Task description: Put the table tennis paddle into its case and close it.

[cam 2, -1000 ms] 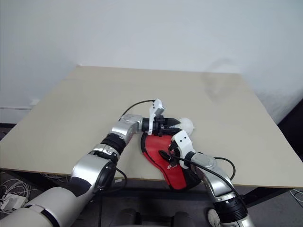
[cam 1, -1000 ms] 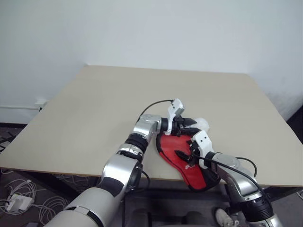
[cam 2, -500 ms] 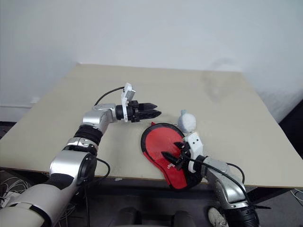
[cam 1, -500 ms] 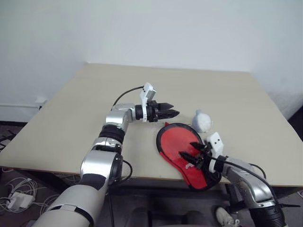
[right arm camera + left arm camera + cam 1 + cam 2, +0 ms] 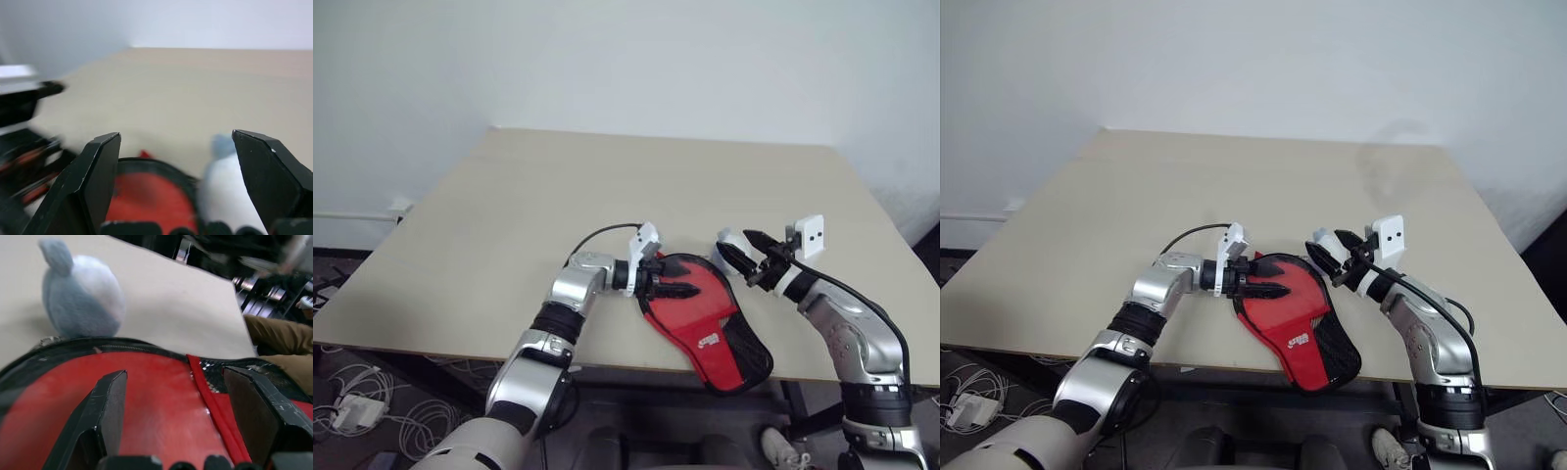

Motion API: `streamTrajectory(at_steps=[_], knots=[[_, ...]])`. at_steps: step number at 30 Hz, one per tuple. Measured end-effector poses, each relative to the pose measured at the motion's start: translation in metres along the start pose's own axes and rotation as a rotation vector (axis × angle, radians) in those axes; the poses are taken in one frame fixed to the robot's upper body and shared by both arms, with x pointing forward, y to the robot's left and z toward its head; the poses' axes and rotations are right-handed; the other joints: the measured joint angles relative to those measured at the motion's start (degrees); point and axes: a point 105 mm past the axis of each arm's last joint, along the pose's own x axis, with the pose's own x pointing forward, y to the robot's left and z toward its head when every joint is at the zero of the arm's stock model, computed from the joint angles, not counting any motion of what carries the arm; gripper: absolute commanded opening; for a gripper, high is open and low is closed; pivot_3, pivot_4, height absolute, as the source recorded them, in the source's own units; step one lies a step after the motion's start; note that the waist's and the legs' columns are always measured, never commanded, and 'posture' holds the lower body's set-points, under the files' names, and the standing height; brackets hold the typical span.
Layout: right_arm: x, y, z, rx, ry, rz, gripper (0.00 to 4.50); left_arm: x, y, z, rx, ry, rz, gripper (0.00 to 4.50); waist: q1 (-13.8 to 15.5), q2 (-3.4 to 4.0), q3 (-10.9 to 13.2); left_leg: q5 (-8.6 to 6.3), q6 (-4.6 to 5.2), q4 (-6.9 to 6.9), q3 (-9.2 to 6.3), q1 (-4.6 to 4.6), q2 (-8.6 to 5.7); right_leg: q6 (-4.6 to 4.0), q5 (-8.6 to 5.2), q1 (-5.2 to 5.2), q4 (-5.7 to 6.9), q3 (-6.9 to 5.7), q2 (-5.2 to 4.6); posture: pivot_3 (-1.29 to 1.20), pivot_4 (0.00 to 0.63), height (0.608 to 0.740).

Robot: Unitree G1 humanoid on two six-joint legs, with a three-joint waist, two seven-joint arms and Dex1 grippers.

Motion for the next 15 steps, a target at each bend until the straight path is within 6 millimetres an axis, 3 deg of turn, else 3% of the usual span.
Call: streamTrajectory(at_steps=[4,7,15], knots=[[0.016,-0.019,-0.015,-0.012,0.082,-0.091,3.95,0.005,-0.007,-0.023,0.037,0.074,-0.010,3.30,-0.11,0.18,0.10,0.02,0.02,0.00,0.06,0.01,0.00,-0.01,0.00,-0.06,0.10,0.05,0.01,0.00,0.000,0.740],[0.029,-0.029,-0.026,-0.010,0.146,-0.143,3.95,0.000,-0.006,-0.023,0.075,0.093,-0.006,3.30,-0.06,0.24,0.13,0.03,0.02,0.05,0.08,0.01,-0.01,0.00,0.00,-0.10,0.24,0.09,0.01,0.00,0.000,0.740],[0.042,-0.026,-0.050,0.065,0.273,-0.118,3.95,-0.010,-0.002,-0.025,0.081,0.109,0.020,3.30,0.00,0.26,0.12,0.03,0.02,0.15,0.03,0.02,-0.03,0.00,0.00,-0.06,0.38,0.08,0.00,0.00,0.000,0.740]])
